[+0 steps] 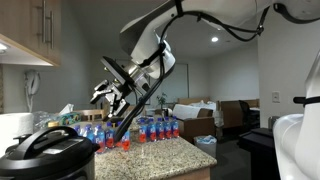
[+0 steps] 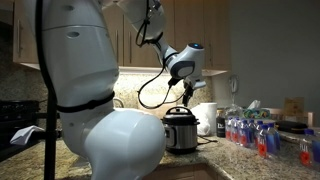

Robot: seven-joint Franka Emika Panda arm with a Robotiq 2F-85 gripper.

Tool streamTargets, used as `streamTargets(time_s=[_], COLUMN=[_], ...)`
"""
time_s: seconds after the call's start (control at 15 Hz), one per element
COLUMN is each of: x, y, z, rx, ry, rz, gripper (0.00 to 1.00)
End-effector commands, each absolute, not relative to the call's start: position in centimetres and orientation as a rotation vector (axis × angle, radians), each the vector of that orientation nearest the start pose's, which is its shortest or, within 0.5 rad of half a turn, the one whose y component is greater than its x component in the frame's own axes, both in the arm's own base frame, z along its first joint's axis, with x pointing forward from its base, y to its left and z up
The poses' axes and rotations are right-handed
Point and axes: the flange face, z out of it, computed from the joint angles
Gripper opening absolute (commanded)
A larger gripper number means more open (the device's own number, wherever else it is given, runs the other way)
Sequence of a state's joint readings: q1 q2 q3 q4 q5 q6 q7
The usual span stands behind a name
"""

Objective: Uncover the cooker and put the lid on the counter

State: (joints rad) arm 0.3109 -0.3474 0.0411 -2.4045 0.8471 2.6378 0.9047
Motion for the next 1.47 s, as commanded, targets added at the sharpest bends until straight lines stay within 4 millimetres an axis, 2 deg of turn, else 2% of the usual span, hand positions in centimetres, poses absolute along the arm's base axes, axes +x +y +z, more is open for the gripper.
streamTargets(time_s=[0.0,0.2,0.6,0.93,1.0,1.13,1.4], x=[44.9,45.2,45.7,45.6,45.5,46.0,48.2], y=[14.6,14.2,12.8,13.2,13.7,16.2,23.1], z=[50.5,50.0,49.7,49.7,49.8,49.8,50.5], rx=[-1.965,-1.979,-1.967,-1.968,-1.984,-2.003,-2.055], ry=[1.141,1.069,1.073,1.089,1.040,0.980,0.833], rz=[-0.002,0.014,-0.079,-0.043,-0.020,-0.007,0.009], gripper=[1.00,1.00,1.00,1.00,1.00,1.00,1.00])
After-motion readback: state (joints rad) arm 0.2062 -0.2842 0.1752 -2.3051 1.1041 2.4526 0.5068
